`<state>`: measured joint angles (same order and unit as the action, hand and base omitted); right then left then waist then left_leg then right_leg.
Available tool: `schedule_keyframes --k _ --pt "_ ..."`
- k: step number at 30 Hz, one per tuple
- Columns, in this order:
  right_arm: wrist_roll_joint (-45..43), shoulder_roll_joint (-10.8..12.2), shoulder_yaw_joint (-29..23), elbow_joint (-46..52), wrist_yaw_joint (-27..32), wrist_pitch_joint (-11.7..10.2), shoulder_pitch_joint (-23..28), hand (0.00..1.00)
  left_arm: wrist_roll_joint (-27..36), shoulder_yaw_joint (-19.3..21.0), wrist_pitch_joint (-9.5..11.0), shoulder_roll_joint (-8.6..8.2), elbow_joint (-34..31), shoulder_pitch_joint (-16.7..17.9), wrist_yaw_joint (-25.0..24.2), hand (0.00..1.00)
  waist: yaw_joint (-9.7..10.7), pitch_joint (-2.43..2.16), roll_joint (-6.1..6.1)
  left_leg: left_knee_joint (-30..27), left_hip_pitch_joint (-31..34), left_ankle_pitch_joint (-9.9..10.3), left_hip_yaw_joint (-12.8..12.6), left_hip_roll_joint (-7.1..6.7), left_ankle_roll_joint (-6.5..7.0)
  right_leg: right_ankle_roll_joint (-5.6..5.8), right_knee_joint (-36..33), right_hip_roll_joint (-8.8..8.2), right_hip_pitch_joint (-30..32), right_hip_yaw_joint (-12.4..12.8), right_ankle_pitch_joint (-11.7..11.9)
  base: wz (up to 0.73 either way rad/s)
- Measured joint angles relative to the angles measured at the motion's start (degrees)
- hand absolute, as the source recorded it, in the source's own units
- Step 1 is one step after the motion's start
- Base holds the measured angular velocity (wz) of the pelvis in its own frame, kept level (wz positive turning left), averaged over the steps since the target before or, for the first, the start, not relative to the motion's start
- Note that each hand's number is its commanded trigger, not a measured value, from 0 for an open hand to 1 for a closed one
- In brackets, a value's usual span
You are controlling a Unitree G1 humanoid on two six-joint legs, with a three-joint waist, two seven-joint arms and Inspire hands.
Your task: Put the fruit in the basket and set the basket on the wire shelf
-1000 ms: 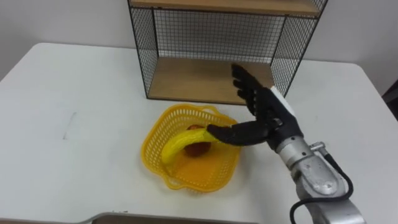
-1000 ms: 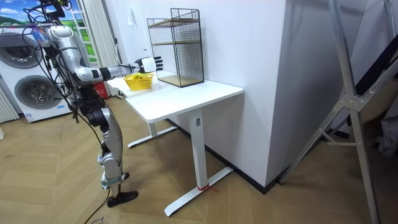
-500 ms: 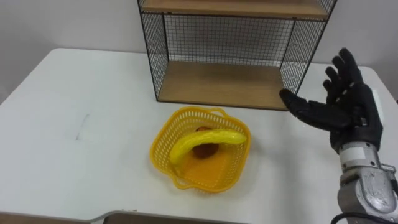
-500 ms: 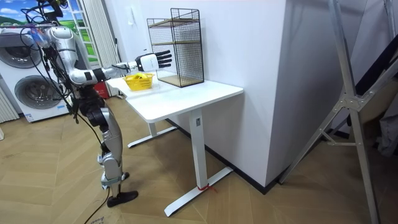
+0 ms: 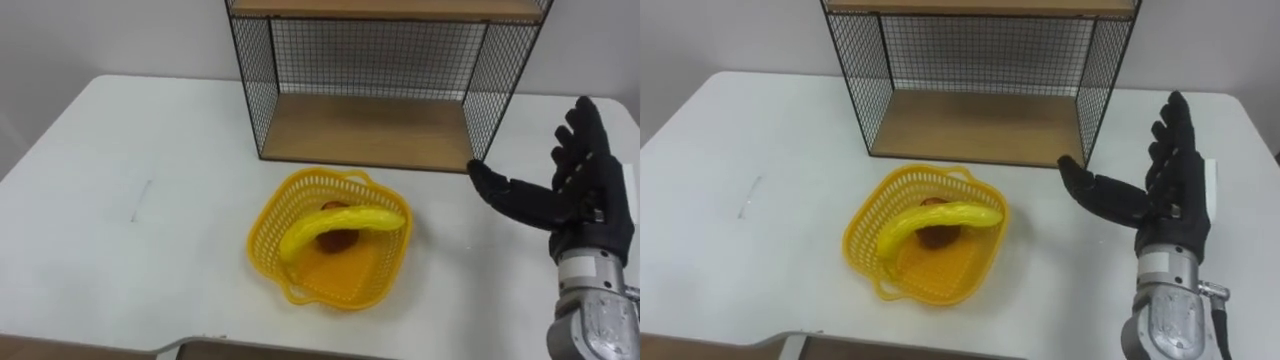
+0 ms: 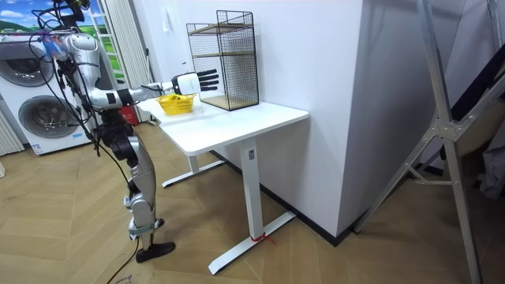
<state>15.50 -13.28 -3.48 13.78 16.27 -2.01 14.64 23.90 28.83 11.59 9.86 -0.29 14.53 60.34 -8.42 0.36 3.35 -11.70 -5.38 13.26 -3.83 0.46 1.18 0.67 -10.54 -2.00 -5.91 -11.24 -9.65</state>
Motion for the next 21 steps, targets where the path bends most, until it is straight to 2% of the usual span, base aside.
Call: schedule_keyframes --k 2,3,5,6,7,11,13,16,19,21 --pt "0.14 0.02 0.0 -0.01 -0.95 -0.26 0.02 0.0 -0.01 -2.22 0.02 0.0 -3.52 0.05 -1.78 0.0 0.25 0.03 -0.02 -0.09 0.4 0.01 -0.13 0.02 0.01 0.02 0.1 0.02 0.34 0.09 -0.01 0.02" --pt "-0.02 0.03 -0.04 -0.02 -1.5 -0.95 -0.05 0.0 -0.22 -3.12 0.05 0.0 -5.55 -0.02 -3.7 0.0 0.43 -0.15 -0.29 -0.22 0.89 0.01 -0.16 0.02 0.01 0.01 0.07 0.02 0.94 0.1 -0.01 -0.04" --pt "-0.09 0.05 -0.11 -0.34 -2.33 -2.5 -0.06 0.0 -1.77 -4.53 0.63 0.02 -7.3 -0.27 -6.68 0.0 0.95 -0.05 -0.2 -0.47 0.9 -0.02 -0.28 0.03 0.03 0.0 0.01 0.02 1.01 0.13 0.0 0.0" --pt "-0.62 0.11 -0.08 -2.3 -2.99 -4.41 -0.29 0.0 -3.2 -6.24 1.64 0.05 -7.42 -0.35 -8.74 0.0 1.8 0.0 -0.24 -0.47 0.7 -0.03 -0.27 0.03 0.05 0.0 -0.05 -0.01 0.83 0.1 0.0 0.0" --pt "-1.16 0.33 -0.08 -4.39 -3.49 -5.0 -0.42 0.0 -3.92 -8.73 2.2 0.05 -7.49 -0.35 -11.18 0.0 2.04 -0.01 -0.24 -0.49 0.67 -0.04 -0.24 0.05 0.05 0.0 -0.1 -0.02 0.7 0.08 0.0 0.0" --pt "-0.92 2.34 1.06 -7.01 -4.36 -4.99 -0.37 0.0 -3.33 -16.49 2.25 -0.07 -7.45 -0.47 -18.81 0.0 2.52 0.26 -0.6 -0.45 0.73 -0.04 -0.39 0.1 0.05 0.0 -0.1 0.04 0.88 0.32 0.0 -0.02" --pt "-1.69 2.61 2.87 -8.61 -5.4 -6.23 -0.59 0.0 -3.31 -20.51 2.3 -0.14 -6.14 -1.21 -23.24 0.0 3.71 0.38 -0.84 -0.47 0.65 -0.04 -0.6 0.09 0.05 0.0 -0.09 0.04 0.94 0.57 0.0 -0.06" --pt "-1.82 2.88 4.7 -9.19 -6.25 -6.67 -0.59 0.0 -3.24 -25.17 2.41 -0.2 -3.6 -1.93 -27.52 0.0 5.01 0.46 -1.08 -0.41 0.59 -0.03 -0.81 0.03 0.06 0.0 -0.12 0.03 1.08 0.96 0.01 -0.04" --pt "-1.58 4.01 5.61 -9.75 -7.02 -6.88 -0.61 0.0 -2.44 -29.12 2.42 -0.34 -2.78 -2.23 -31.99 0.0 5.26 0.46 -1.5 -0.3 0.56 -0.03 -1.48 0.22 0.05 -0.04 -0.26 0.19 1.44 1.57 0.03 -0.11" --pt "-0.91 3.95 6.76 -9.79 -7.13 -7.34 -0.6 0.0 -1.82 -31.0 2.44 -0.31 -2.78 -2.25 -34.26 0.0 5.34 0.43 -1.52 -0.21 0.69 -0.03 -1.98 0.29 0.05 -0.1 -0.46 0.2 1.93 1.84 0.07 -0.14"
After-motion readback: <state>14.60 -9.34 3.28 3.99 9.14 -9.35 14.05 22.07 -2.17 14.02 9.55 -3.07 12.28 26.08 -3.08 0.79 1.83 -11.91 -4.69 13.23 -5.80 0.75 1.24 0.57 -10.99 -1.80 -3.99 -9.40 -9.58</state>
